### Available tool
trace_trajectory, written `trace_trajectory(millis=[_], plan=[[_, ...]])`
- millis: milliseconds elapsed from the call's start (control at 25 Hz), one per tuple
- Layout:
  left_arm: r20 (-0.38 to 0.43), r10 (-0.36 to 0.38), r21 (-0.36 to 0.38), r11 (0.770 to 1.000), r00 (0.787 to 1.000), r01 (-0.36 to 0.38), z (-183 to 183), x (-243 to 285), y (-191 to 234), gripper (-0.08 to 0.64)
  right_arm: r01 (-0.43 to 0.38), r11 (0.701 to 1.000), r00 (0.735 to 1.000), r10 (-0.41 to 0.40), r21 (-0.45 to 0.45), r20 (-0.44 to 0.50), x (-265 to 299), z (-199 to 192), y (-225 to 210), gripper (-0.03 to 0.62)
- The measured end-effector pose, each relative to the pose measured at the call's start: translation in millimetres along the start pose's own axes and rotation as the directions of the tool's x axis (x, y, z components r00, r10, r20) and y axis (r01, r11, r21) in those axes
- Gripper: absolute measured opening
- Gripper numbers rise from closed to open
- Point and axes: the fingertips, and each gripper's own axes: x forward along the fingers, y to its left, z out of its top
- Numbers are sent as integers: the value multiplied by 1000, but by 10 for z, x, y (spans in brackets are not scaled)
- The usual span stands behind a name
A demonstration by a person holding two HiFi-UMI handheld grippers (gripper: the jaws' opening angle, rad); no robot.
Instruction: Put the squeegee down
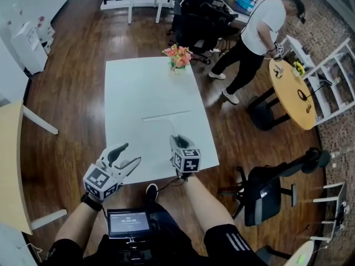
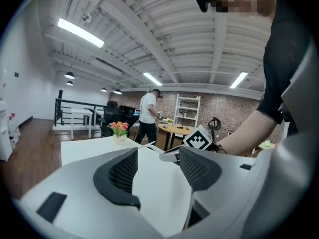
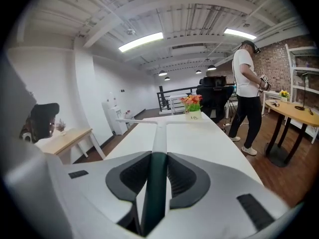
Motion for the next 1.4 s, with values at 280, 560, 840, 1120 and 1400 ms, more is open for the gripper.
trace_trajectory(millis=[280, 560, 840, 1120, 1400], plan=[[-41, 7, -28, 1000, 999, -8, -230, 425, 230, 264, 92, 996, 984, -89, 16, -157, 669, -517, -550, 123], [-64, -16, -84, 996, 998, 10, -174, 754, 275, 264, 108, 994, 965, -108, -13, -240, 1014, -750, -735, 123], [-79, -38, -67, 997, 996, 33, -264, 888, 337, 264, 120, 992, 955, -128, -46, -268, 1166, -956, -862, 124], [-77, -22, -119, 993, 997, 13, -199, 907, 329, 264, 107, 993, 959, -117, -54, -258, 1165, -891, -787, 129], [-75, -38, -78, 996, 996, 32, -218, 874, 278, 264, 93, 996, 972, -88, 12, -220, 1123, -829, -833, 135]])
